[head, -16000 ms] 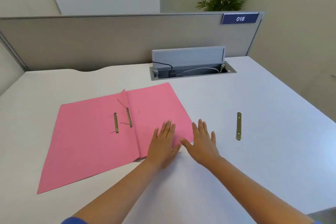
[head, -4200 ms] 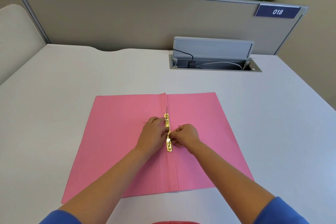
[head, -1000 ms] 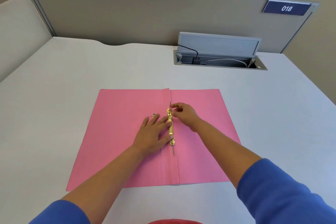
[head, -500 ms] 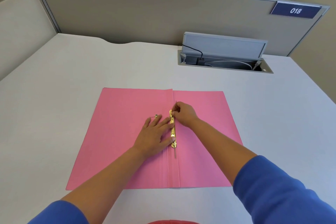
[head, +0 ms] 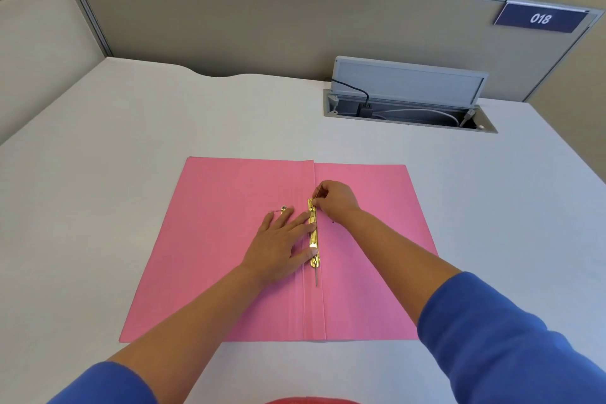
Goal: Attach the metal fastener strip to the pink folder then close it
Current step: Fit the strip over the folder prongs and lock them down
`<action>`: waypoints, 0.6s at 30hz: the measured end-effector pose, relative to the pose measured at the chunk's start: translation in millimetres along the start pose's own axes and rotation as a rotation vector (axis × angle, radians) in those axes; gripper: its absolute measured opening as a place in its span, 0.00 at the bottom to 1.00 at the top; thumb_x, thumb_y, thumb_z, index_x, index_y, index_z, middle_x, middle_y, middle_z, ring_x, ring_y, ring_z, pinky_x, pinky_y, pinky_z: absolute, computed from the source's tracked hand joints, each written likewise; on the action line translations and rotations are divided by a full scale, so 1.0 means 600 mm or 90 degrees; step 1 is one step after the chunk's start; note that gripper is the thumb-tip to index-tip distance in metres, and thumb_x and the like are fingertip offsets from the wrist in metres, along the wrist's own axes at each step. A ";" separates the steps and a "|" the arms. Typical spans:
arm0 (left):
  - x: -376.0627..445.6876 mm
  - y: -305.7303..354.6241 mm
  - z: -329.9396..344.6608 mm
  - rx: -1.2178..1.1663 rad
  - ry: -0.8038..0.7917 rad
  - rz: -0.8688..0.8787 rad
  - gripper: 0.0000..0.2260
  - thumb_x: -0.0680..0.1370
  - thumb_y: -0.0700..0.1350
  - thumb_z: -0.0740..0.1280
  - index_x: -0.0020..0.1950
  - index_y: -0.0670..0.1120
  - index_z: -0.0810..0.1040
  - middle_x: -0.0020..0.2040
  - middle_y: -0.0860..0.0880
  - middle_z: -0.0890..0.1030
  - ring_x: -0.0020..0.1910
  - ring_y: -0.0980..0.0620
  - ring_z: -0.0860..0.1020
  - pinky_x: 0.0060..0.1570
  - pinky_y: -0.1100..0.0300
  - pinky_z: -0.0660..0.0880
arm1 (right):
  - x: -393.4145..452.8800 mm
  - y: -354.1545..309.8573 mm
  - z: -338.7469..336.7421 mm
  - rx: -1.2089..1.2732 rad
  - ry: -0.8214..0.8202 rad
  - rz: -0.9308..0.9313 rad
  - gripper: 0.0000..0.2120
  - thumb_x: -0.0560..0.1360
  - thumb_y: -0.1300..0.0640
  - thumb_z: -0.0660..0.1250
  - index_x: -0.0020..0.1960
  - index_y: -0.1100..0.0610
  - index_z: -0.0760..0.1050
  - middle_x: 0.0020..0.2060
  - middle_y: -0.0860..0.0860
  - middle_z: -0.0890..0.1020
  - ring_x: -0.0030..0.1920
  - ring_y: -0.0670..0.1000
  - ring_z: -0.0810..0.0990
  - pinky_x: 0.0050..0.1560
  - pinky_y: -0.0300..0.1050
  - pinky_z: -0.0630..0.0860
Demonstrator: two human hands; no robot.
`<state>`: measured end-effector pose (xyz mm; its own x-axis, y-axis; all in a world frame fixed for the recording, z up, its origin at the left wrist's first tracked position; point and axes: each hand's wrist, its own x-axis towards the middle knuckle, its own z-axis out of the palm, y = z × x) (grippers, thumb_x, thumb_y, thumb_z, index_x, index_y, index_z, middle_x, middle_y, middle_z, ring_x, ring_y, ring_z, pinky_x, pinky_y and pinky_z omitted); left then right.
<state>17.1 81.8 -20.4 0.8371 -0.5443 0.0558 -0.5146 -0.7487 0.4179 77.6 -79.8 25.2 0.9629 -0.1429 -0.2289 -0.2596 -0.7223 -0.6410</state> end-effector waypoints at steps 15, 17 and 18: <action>0.001 -0.002 0.002 0.011 -0.007 -0.004 0.24 0.75 0.63 0.55 0.70 0.57 0.65 0.76 0.59 0.59 0.77 0.52 0.51 0.74 0.48 0.44 | 0.008 -0.014 -0.003 0.056 -0.046 0.059 0.06 0.70 0.56 0.72 0.46 0.54 0.84 0.43 0.51 0.85 0.37 0.48 0.77 0.35 0.42 0.75; 0.001 -0.002 0.001 0.012 -0.007 -0.002 0.24 0.75 0.63 0.55 0.70 0.57 0.64 0.76 0.59 0.59 0.77 0.51 0.51 0.74 0.48 0.44 | 0.009 -0.016 -0.007 0.102 -0.050 0.099 0.07 0.68 0.57 0.74 0.46 0.54 0.84 0.45 0.51 0.85 0.40 0.50 0.78 0.35 0.42 0.73; 0.001 -0.002 0.002 0.013 -0.008 -0.002 0.24 0.75 0.63 0.55 0.70 0.57 0.64 0.76 0.59 0.59 0.77 0.51 0.51 0.74 0.48 0.44 | 0.011 -0.016 -0.008 0.127 -0.047 0.118 0.08 0.67 0.58 0.74 0.46 0.55 0.84 0.47 0.52 0.85 0.45 0.51 0.79 0.39 0.43 0.74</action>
<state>18.1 81.9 -21.8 0.8362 -0.5467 0.0428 -0.5160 -0.7581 0.3988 86.8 -76.6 33.3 0.8914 -0.2051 -0.4043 -0.4476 -0.5396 -0.7131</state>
